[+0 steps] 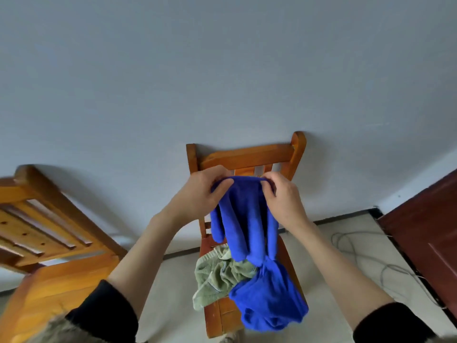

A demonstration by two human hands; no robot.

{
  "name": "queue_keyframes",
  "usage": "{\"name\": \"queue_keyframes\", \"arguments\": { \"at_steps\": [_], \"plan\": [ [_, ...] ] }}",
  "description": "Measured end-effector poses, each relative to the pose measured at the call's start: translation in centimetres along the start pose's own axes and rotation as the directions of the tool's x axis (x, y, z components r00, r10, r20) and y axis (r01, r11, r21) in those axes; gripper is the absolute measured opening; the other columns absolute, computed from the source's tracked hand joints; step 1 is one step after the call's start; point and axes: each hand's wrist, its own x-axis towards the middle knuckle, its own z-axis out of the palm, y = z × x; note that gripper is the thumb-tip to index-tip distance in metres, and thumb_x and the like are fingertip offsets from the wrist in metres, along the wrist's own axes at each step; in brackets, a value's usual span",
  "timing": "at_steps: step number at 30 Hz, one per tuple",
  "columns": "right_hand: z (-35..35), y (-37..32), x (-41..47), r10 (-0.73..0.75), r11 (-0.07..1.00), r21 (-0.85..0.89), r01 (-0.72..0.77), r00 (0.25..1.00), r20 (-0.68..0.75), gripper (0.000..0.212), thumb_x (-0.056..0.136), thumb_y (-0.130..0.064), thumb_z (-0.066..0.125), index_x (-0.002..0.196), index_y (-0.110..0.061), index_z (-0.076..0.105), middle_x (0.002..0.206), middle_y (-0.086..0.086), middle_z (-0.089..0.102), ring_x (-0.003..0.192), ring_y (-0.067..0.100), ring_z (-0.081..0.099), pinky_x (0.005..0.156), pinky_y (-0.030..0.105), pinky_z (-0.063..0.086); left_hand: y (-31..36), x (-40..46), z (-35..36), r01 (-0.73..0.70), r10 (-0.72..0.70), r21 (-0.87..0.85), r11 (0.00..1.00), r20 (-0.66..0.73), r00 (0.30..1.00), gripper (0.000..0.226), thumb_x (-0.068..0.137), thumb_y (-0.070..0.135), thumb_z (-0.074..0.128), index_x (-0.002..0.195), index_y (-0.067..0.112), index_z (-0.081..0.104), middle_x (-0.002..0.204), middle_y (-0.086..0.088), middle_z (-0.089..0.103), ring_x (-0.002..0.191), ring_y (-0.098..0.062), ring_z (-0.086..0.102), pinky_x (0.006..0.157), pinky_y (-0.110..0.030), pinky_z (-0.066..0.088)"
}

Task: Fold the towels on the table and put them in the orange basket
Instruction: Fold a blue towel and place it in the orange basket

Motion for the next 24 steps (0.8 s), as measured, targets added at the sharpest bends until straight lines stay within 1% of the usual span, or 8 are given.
{"name": "queue_keyframes", "arguments": {
  "at_steps": [2, 5, 7, 10, 14, 16, 18, 24],
  "plan": [
    [0.9, -2.8, -0.1, -0.010, 0.999, 0.037, 0.011, 1.000, -0.016, 0.014, 0.092, -0.016, 0.055, 0.078, -0.018, 0.055, 0.064, -0.016, 0.052, 0.060, 0.002, 0.049, 0.060, 0.017, 0.031, 0.2, -2.1, -2.7, 0.015, -0.014, 0.017, 1.000, -0.056, 0.998, 0.015, 0.094, 0.013, 0.050, 0.084, 0.023, 0.055, 0.069, 0.017, 0.054, 0.062, 0.005, 0.051, 0.064, -0.011, 0.039],
    [2.3, -7.3, -0.4, -0.028, 0.996, 0.090, 0.028, 1.000, -0.003, 0.023, 0.089, -0.027, 0.061, 0.069, -0.020, 0.053, 0.056, -0.014, 0.050, 0.056, 0.002, 0.050, 0.055, 0.013, 0.033, -0.4, -5.9, -7.0, 0.097, -0.086, 0.057, 0.994, -0.165, 0.982, 0.016, 0.095, 0.016, 0.049, 0.084, 0.025, 0.056, 0.074, 0.015, 0.057, 0.067, 0.000, 0.055, 0.065, -0.012, 0.042],
    [3.4, -11.0, -0.9, -0.077, 0.988, 0.140, 0.068, 0.995, 0.058, 0.024, 0.088, -0.031, 0.061, 0.070, -0.017, 0.056, 0.058, -0.010, 0.055, 0.058, 0.004, 0.051, 0.056, 0.011, 0.037, -1.1, -9.2, -10.1, 0.174, -0.150, 0.081, 0.981, -0.248, 0.957, 0.014, 0.096, 0.019, 0.047, 0.088, 0.022, 0.059, 0.079, 0.014, 0.060, 0.071, -0.006, 0.057, 0.064, -0.016, 0.045],
    [5.5, -17.3, -2.2, -0.200, 0.972, 0.165, 0.169, 0.962, 0.188, 0.014, 0.091, -0.026, 0.058, 0.080, -0.017, 0.057, 0.069, -0.012, 0.055, 0.066, 0.002, 0.052, 0.059, 0.010, 0.039, -2.2, -15.4, -14.8, 0.249, -0.175, 0.170, 0.954, -0.362, 0.916, 0.017, 0.096, 0.019, 0.046, 0.094, 0.017, 0.063, 0.079, 0.019, 0.056, 0.076, 0.000, 0.054, 0.066, -0.011, 0.041],
    [9.0, -25.8, -5.2, -0.333, 0.938, 0.214, 0.273, 0.879, 0.341, 0.006, 0.093, -0.013, 0.051, 0.092, -0.017, 0.056, 0.090, -0.006, 0.055, 0.082, 0.007, 0.053, 0.067, 0.006, 0.040, -2.9, -24.9, -20.4, 0.351, -0.199, 0.237, 0.906, -0.493, 0.847, 0.024, 0.097, 0.016, 0.044, 0.081, 0.018, 0.062, 0.075, 0.010, 0.057, 0.072, -0.003, 0.051, 0.063, -0.015, 0.035],
    [10.8, -30.2, -7.0, -0.384, 0.916, 0.265, 0.301, 0.848, 0.366, 0.009, 0.092, -0.012, 0.053, 0.087, -0.019, 0.056, 0.087, -0.007, 0.057, 0.078, 0.004, 0.054, 0.065, 0.003, 0.040, -3.1, -29.7, -22.9, 0.429, -0.237, 0.244, 0.870, -0.556, 0.797, 0.031, 0.097, 0.015, 0.043, 0.069, 0.022, 0.054, 0.065, 0.012, 0.052, 0.065, -0.005, 0.048, 0.061, -0.014, 0.033],
    [13.1, -35.0, -9.1, -0.442, 0.883, 0.341, 0.322, 0.815, 0.375, 0.013, 0.089, -0.014, 0.058, 0.079, -0.023, 0.057, 0.079, -0.011, 0.059, 0.073, 0.000, 0.054, 0.062, 0.000, 0.039, -3.3, -35.2, -25.4, 0.532, -0.313, 0.204, 0.822, -0.619, 0.720, 0.031, 0.098, 0.017, 0.043, 0.070, 0.015, 0.057, 0.065, 0.008, 0.055, 0.064, -0.008, 0.049, 0.059, -0.013, 0.034],
    [20.4, -46.6, -15.3, -0.547, 0.832, 0.375, 0.410, 0.721, 0.426, 0.029, 0.084, -0.041, 0.065, 0.067, -0.019, 0.057, 0.060, -0.007, 0.055, 0.059, 0.009, 0.050, 0.056, 0.024, 0.040, -2.8, -49.7, -31.3, 0.714, -0.439, 0.131, 0.688, -0.708, 0.553, 0.024, 0.098, 0.019, 0.043, 0.084, 0.022, 0.063, 0.073, 0.021, 0.057, 0.074, -0.004, 0.054, 0.064, -0.011, 0.038]
  ]
}}
